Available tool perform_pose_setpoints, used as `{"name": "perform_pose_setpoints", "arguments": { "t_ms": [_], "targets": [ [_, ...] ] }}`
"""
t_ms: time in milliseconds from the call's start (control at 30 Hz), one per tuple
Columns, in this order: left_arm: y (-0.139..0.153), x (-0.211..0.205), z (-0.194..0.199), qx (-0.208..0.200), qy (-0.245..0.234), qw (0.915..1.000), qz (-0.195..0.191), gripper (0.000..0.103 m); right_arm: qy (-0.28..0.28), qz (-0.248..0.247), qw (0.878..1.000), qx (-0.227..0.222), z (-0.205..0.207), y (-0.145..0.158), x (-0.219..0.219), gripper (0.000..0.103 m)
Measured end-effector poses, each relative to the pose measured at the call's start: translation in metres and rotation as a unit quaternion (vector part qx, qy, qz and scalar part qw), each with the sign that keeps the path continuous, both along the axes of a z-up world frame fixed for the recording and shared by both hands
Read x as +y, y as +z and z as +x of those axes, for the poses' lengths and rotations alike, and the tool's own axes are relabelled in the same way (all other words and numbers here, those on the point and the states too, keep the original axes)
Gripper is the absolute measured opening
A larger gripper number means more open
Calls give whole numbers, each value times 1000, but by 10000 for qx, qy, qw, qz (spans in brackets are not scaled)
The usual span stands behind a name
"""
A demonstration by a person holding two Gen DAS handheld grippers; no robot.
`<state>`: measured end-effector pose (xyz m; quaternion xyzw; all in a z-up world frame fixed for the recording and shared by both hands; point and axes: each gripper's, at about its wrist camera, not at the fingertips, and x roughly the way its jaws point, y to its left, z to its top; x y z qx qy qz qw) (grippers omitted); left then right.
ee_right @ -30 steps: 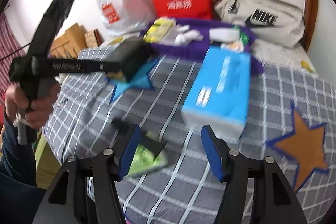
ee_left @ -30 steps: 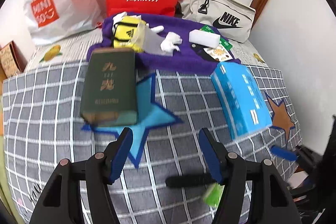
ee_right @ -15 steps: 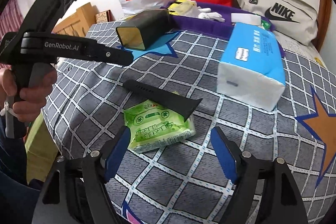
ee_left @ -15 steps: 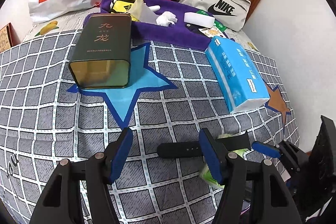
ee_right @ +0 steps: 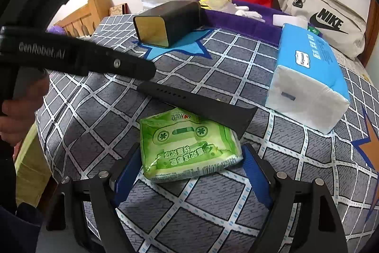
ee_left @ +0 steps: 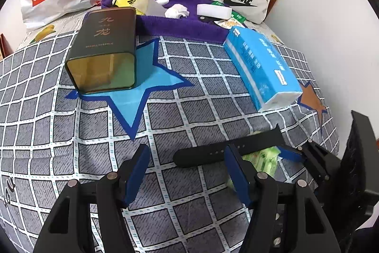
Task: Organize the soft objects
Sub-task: 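Reach the left gripper to a black watch strap while the right reaches the green wet-wipe packet, then close the left gripper on the strap while the right gripper grasps the green packet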
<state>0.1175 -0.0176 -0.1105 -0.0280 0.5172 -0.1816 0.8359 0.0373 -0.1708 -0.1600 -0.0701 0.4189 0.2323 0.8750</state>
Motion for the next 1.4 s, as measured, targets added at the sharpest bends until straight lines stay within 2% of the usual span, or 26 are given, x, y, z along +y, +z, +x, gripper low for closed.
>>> {"name": "perform_pose_setpoints", "arguments": {
  "t_ms": [200, 367, 533, 633, 800, 833, 933, 1000, 1033, 1133, 1300, 1400],
  "targets": [
    [-7, -1, 0, 20, -186, 9998, -104, 63, -42, -288, 9995, -140, -7, 6, -5, 76],
    [-14, -26, 0, -124, -871, 9961, -32, 63, -72, -238, 9996, -139, -7, 13, -15, 76],
    [-20, -45, 1, -323, -1515, 9879, 97, 63, -116, -205, 9997, -20, -1, 11, -24, 76],
    [-24, -56, 0, -471, -1809, 9818, 339, 63, -123, -130, 9998, 81, 4, 8, -27, 76],
    [-24, -72, 4, -640, -2047, 9752, 553, 61, -164, -115, 9997, 151, 8, 4, -29, 76],
    [-24, -75, 4, -691, -2079, 9738, 610, 59, -165, -107, 9997, 157, 8, 4, -29, 76],
    [-25, -83, 3, -804, -2162, 9702, 745, 35, -198, -72, 9996, 183, 8, 4, -31, 76],
    [-24, -84, 2, -807, -2151, 9704, 750, 27, -225, -35, 9995, 197, 6, 5, -34, 76],
    [-24, -82, 1, -802, -2143, 9705, 755, 19, -247, -38, 9995, 197, 5, 6, -35, 76],
    [-23, -73, -5, -783, -2081, 9719, 775, 16, -308, -68, 9993, 190, 0, 7, -39, 76],
    [-20, -43, -9, -644, -1654, 9818, 678, 13, -409, -51, 9989, 228, -5, 7, -46, 76],
    [-21, -39, -3, -591, -1604, 9832, 643, 13, -468, 21, 9986, 248, -4, 7, -51, 76]
  ]
}}
